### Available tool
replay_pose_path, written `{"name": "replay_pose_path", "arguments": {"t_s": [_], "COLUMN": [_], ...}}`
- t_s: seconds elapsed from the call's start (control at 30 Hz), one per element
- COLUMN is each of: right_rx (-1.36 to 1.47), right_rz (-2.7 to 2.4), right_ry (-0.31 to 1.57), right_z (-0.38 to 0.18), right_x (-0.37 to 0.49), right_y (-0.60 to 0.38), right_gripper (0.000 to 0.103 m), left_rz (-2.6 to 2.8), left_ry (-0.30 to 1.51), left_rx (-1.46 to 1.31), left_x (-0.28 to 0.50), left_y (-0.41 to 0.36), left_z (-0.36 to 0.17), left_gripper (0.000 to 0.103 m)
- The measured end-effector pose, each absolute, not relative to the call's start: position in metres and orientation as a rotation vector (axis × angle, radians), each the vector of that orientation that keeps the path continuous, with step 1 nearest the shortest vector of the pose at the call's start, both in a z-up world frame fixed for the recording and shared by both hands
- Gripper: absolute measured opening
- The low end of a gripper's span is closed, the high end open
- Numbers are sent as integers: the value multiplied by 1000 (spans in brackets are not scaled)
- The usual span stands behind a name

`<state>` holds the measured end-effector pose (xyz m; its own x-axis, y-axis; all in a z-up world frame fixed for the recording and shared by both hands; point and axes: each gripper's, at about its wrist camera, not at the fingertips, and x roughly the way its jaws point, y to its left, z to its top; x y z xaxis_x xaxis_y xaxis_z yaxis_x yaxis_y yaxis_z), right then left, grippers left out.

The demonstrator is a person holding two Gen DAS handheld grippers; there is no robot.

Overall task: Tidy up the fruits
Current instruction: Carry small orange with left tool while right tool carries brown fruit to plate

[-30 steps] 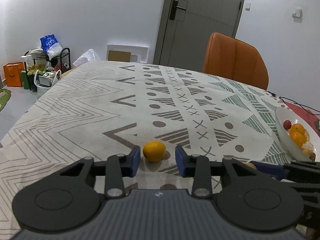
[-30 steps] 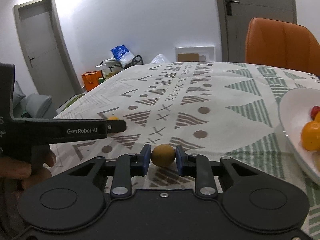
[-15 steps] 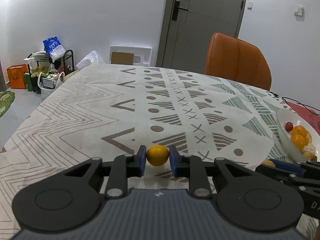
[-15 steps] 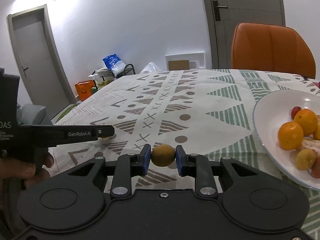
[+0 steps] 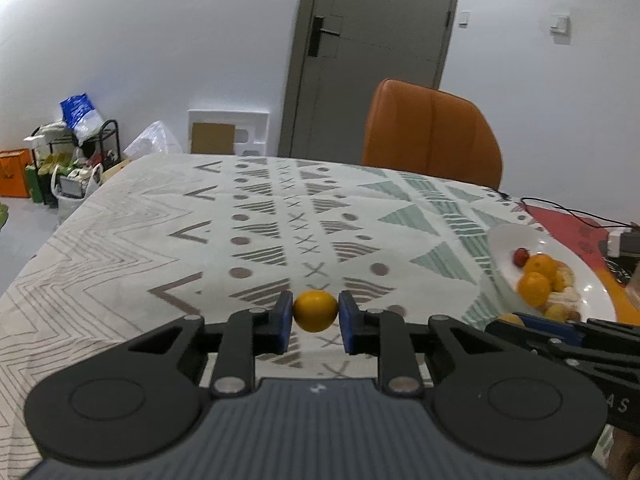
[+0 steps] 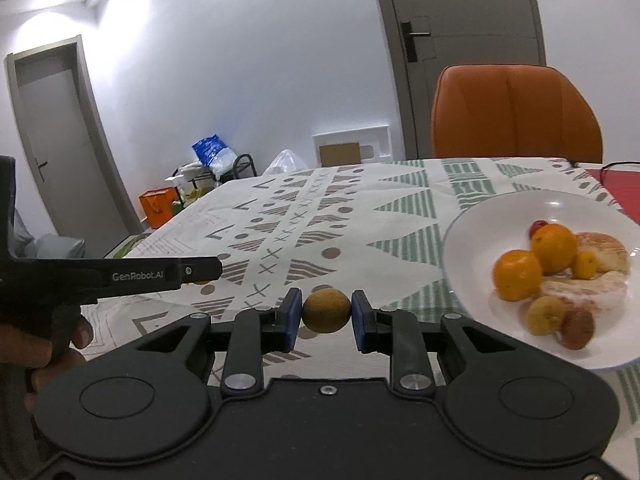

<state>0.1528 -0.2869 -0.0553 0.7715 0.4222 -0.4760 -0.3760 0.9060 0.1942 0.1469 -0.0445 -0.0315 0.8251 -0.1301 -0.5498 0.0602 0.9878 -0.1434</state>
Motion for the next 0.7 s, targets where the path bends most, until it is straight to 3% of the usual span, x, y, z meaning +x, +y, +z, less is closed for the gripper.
{"name": "replay_pose_path", "arguments": {"t_s": [0.7], "right_rx": [138], "right_rz": [307], "right_ry": [473], "right_z": [-42], "right_x": [136], "right_y": [-355], "right_gripper": [25], "left_rz": [-229], "left_ry": [534], "left_rx": [-61], "left_x": [140], "left_y": [-114], "left_z": [-12], "left_gripper": [23]}}
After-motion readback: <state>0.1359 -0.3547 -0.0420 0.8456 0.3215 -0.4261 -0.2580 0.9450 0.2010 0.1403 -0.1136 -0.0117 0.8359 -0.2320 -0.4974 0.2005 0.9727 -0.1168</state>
